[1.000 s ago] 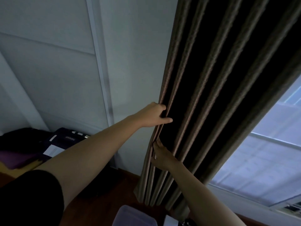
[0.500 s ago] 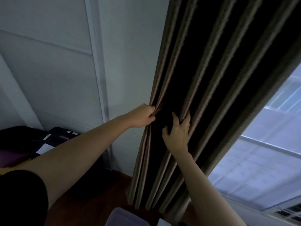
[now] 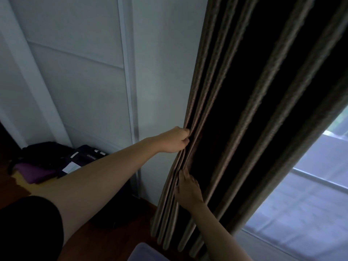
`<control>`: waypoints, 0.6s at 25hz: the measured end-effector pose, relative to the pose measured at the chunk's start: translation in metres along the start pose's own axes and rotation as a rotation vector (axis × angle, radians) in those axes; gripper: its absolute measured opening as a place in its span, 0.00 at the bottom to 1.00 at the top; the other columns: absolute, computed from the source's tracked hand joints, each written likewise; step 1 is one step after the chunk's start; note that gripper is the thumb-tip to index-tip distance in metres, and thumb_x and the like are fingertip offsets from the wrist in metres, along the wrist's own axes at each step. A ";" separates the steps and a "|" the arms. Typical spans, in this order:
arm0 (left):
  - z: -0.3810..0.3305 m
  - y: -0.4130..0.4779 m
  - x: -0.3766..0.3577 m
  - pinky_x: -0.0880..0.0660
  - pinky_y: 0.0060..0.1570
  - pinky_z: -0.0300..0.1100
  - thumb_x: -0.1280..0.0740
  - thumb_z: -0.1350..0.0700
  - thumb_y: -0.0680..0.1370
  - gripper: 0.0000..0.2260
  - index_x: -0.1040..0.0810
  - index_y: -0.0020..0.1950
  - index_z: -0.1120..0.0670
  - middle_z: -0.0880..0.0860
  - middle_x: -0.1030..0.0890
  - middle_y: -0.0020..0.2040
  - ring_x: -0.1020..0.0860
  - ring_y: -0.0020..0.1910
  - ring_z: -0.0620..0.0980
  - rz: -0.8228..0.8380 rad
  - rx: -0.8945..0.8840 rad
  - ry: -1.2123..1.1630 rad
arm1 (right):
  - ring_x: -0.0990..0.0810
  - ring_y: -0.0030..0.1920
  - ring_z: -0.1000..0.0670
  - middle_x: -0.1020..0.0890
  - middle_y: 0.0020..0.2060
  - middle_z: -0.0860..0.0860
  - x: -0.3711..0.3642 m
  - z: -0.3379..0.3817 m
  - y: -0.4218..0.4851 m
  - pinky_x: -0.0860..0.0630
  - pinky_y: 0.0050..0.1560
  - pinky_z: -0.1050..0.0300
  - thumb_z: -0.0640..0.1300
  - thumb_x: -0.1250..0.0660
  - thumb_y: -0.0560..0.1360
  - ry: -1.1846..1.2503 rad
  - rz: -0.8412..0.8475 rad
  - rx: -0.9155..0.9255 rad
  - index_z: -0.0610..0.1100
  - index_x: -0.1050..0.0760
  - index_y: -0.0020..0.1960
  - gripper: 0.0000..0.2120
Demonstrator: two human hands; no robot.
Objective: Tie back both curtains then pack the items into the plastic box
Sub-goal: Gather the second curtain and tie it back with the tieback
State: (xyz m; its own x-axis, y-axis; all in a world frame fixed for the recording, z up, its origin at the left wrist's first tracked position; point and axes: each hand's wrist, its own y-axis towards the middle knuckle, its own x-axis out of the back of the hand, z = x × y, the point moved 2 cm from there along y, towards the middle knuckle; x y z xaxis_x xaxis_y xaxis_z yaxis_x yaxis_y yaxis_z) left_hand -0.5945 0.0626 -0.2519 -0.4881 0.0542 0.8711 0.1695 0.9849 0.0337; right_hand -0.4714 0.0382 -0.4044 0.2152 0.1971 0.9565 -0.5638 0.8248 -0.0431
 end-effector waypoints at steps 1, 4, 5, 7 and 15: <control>-0.002 0.000 -0.002 0.29 0.38 0.47 0.43 0.60 0.80 0.13 0.36 0.35 0.56 0.54 0.30 0.34 0.29 0.33 0.52 0.010 0.007 -0.001 | 0.38 0.72 0.42 0.46 0.76 0.42 0.000 0.002 0.002 0.42 0.72 0.50 0.46 0.46 0.76 0.002 -0.008 0.011 0.40 0.46 0.75 0.28; -0.011 -0.001 -0.007 0.27 0.36 0.46 0.36 0.50 0.77 0.12 0.30 0.40 0.58 0.54 0.26 0.37 0.25 0.34 0.52 0.020 -0.013 0.003 | 0.39 0.72 0.41 0.46 0.76 0.42 0.002 0.006 0.004 0.43 0.72 0.50 0.46 0.45 0.77 0.004 0.015 0.019 0.40 0.44 0.74 0.28; -0.012 -0.001 -0.010 0.27 0.35 0.46 0.34 0.47 0.75 0.15 0.28 0.41 0.59 0.54 0.24 0.37 0.25 0.34 0.51 -0.011 -0.039 0.029 | 0.40 0.72 0.41 0.47 0.76 0.42 0.002 0.006 0.003 0.43 0.72 0.49 0.47 0.43 0.77 0.022 0.039 0.009 0.40 0.44 0.74 0.28; -0.013 -0.002 -0.014 0.31 0.31 0.44 0.33 0.51 0.76 0.14 0.31 0.37 0.59 0.53 0.27 0.33 0.28 0.30 0.48 -0.105 -0.072 0.068 | 0.43 0.74 0.40 0.49 0.76 0.42 0.005 0.004 -0.006 0.45 0.73 0.48 0.50 0.41 0.76 0.052 0.119 -0.006 0.41 0.45 0.75 0.30; 0.003 -0.016 0.001 0.36 0.25 0.30 0.35 0.63 0.76 0.14 0.35 0.33 0.56 0.47 0.32 0.28 0.34 0.26 0.40 -0.159 -0.070 0.022 | 0.43 0.71 0.36 0.45 0.72 0.34 0.117 -0.006 -0.035 0.43 0.71 0.46 0.44 0.33 0.70 0.272 -0.947 -0.134 0.45 0.29 0.65 0.23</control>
State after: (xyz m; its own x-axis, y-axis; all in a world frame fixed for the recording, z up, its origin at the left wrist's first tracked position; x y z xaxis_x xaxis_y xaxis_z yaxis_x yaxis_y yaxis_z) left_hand -0.6005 0.0474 -0.2528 -0.4947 -0.1059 0.8626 0.1508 0.9670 0.2052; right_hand -0.4218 0.0350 -0.2930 0.7148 -0.4727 0.5153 0.0263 0.7546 0.6557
